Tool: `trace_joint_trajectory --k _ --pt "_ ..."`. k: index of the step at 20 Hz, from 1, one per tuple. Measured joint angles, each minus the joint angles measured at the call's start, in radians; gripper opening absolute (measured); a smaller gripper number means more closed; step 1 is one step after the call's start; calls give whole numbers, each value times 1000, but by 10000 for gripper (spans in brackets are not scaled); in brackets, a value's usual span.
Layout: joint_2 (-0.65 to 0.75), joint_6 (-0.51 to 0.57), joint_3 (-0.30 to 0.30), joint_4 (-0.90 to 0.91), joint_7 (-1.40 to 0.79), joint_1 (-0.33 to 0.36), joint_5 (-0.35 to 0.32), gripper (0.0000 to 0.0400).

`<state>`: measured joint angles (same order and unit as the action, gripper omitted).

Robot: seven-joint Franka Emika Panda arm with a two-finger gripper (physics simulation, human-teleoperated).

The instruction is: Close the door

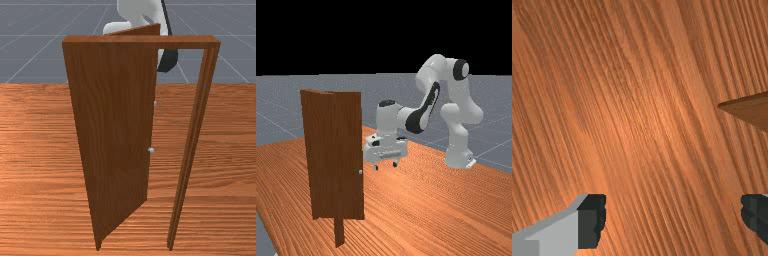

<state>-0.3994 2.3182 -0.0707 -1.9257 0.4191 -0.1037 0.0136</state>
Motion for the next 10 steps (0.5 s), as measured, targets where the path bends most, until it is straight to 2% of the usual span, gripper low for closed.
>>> trace_joint_trajectory --k 2,3,4,5,6,10 --pt "-1 16 15 -5 138 31 12 400" --pt "-37 -19 -20 49 113 -8 125 400" --pt "-85 -52 -29 127 107 -16 136 400" --pt "-237 -303 26 416 210 42 21 400" --pt "-146 -85 22 230 199 39 26 400" --pt "-459 -383 28 783 216 54 13 400"
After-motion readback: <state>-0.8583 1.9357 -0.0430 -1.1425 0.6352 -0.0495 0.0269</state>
